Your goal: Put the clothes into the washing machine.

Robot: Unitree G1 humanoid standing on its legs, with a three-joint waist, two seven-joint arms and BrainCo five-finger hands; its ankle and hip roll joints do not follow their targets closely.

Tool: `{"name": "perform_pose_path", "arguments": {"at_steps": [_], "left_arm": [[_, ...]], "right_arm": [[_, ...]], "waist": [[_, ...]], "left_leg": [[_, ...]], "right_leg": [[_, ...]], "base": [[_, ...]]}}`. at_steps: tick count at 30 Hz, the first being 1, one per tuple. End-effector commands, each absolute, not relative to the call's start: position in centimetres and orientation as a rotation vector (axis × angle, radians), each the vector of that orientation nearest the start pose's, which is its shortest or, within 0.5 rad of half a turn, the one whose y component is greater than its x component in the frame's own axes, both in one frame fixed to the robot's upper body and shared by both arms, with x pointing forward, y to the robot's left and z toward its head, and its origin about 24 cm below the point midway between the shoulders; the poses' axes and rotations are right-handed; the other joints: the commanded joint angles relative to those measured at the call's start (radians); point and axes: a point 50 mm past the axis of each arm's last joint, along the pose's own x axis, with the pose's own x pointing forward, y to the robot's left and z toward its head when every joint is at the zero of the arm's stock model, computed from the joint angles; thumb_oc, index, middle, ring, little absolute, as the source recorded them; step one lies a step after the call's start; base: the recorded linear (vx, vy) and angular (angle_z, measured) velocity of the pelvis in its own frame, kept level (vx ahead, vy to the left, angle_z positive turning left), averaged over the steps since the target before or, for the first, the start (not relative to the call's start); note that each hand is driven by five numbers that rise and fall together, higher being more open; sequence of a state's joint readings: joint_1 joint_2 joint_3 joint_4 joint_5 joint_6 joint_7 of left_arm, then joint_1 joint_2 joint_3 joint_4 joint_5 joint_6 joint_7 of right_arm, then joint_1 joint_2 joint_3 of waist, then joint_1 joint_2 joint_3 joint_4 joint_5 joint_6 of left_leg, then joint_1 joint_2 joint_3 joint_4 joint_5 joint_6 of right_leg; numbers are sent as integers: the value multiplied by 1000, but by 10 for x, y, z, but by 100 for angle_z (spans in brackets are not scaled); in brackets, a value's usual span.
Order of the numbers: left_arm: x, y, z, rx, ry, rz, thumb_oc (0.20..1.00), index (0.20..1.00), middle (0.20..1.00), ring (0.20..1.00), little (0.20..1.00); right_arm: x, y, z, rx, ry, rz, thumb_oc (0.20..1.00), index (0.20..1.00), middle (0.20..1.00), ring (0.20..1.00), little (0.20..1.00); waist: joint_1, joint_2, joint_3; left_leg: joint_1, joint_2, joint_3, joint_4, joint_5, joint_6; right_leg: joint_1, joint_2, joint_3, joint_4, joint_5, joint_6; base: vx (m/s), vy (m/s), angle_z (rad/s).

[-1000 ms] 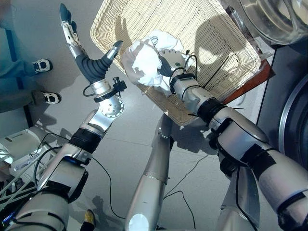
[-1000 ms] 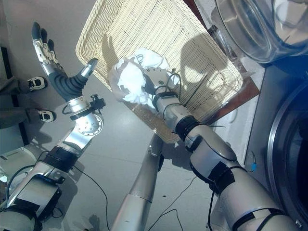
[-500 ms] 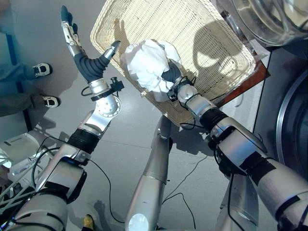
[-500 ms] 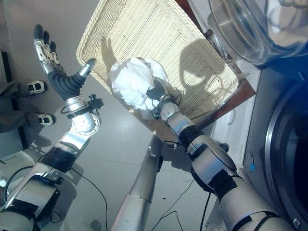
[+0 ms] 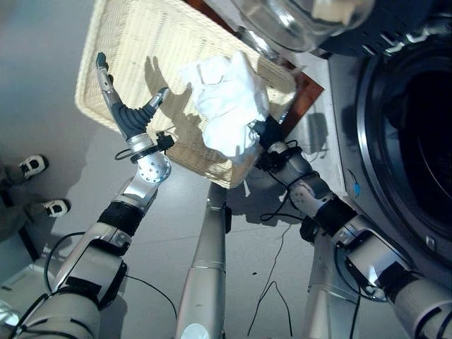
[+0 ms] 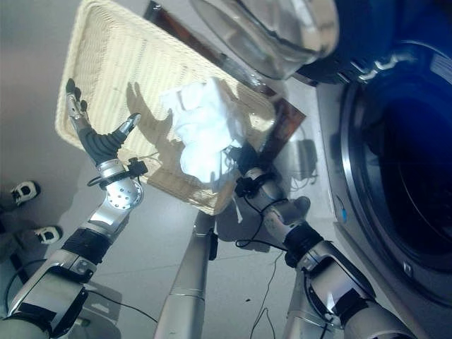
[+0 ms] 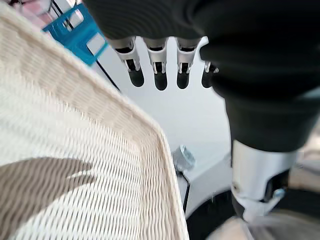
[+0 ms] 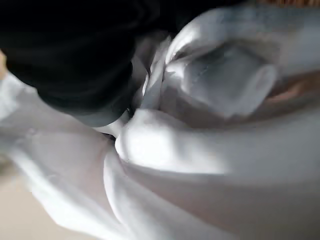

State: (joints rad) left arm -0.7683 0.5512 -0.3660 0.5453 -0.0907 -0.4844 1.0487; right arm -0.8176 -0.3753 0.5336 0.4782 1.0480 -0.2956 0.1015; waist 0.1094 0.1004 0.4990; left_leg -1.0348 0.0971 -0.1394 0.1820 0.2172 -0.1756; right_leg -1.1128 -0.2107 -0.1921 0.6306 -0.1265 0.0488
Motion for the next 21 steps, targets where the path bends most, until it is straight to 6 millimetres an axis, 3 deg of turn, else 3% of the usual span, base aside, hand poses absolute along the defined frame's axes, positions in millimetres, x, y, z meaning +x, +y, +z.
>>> {"name": "perform_pose_path", "arguments": {"at_steps": [1, 6, 10, 11, 18, 21], "left_arm": [[346, 211, 223, 173, -887, 750, 1000, 1000, 1000, 1000, 1000], [349, 215, 218, 197, -847, 766, 1000, 1000, 1000, 1000, 1000], [350, 218, 217, 210, -831, 775, 1000, 1000, 1000, 1000, 1000], [351, 221, 217, 239, -825, 779, 1000, 1000, 1000, 1000, 1000], [352, 229, 218, 267, -803, 796, 1000, 1000, 1000, 1000, 1000], [354, 231, 219, 283, -801, 796, 1000, 1000, 1000, 1000, 1000]], "right_arm": [[341, -87, 225, 602, -584, 741, 200, 200, 200, 200, 200], [335, -123, 237, 699, -713, 709, 200, 200, 200, 200, 200], [335, -144, 235, 718, -747, 662, 200, 200, 200, 200, 200], [337, -158, 233, 732, -755, 618, 200, 200, 200, 200, 200], [348, -205, 215, 815, -709, 441, 200, 200, 200, 200, 200], [355, -232, 203, 929, -700, 344, 200, 200, 200, 200, 200]], "waist": [[-7, -41, 21], [-42, -48, 21], [-58, -54, 21], [-68, -58, 21], [-86, -64, 21], [-89, -64, 21]], "left_leg": [[7, -41, 63, 32, -31, 76], [11, -43, 79, 41, -37, 75], [15, -45, 87, 47, -43, 76], [18, -44, 91, 48, -47, 75], [21, -42, 98, 55, -58, 71], [22, -40, 101, 55, -64, 67]], "right_leg": [[37, 11, 33, -264, 259, 92], [37, 13, 49, -266, 264, 94], [38, 15, 57, -267, 266, 95], [43, 15, 58, -271, 265, 96], [45, 19, 65, -276, 266, 98], [51, 21, 64, -287, 264, 97]], "base": [[-66, 9, -11], [-12, -11, -4], [0, 0, 0], [0, 0, 0], [-3, -5, 0], [-4, -22, -1]]}}
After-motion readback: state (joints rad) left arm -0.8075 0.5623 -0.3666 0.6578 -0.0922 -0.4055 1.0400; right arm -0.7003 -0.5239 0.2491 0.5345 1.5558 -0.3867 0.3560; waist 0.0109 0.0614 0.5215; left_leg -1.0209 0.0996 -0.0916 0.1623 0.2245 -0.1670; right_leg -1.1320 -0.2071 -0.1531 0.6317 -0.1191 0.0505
